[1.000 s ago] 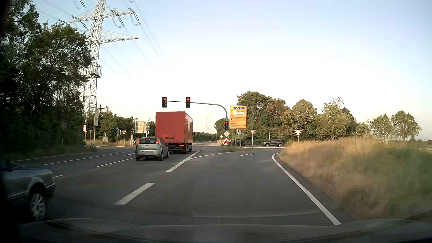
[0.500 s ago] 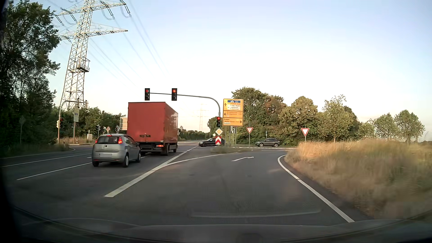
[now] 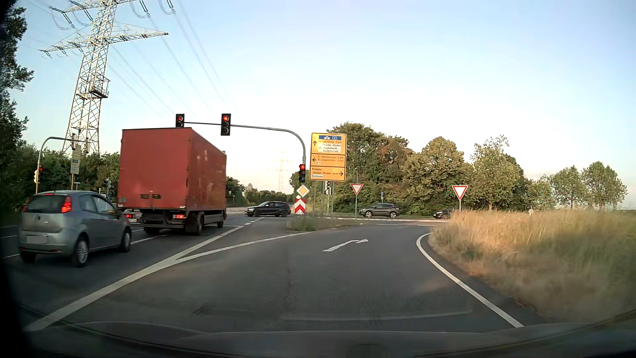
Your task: Follow the waypoints while adhering to traffic rules and regulations
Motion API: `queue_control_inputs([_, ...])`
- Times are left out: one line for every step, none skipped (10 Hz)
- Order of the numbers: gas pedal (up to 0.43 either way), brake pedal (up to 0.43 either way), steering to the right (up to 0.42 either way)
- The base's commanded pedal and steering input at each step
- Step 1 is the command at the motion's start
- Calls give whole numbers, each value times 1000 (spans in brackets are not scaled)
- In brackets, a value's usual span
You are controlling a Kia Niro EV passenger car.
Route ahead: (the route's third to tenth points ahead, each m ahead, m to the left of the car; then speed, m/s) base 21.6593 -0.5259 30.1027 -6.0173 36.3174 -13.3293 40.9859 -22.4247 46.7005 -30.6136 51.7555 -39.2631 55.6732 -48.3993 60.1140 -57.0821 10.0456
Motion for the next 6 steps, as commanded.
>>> queue_control_inputs([0, 262, 53])
queue_control_inputs([0, 268, 55])
queue_control_inputs([0, 268, 56])
queue_control_inputs([0, 268, 56])
queue_control_inputs([0, 268, 60])
queue_control_inputs([0, 274, 66])
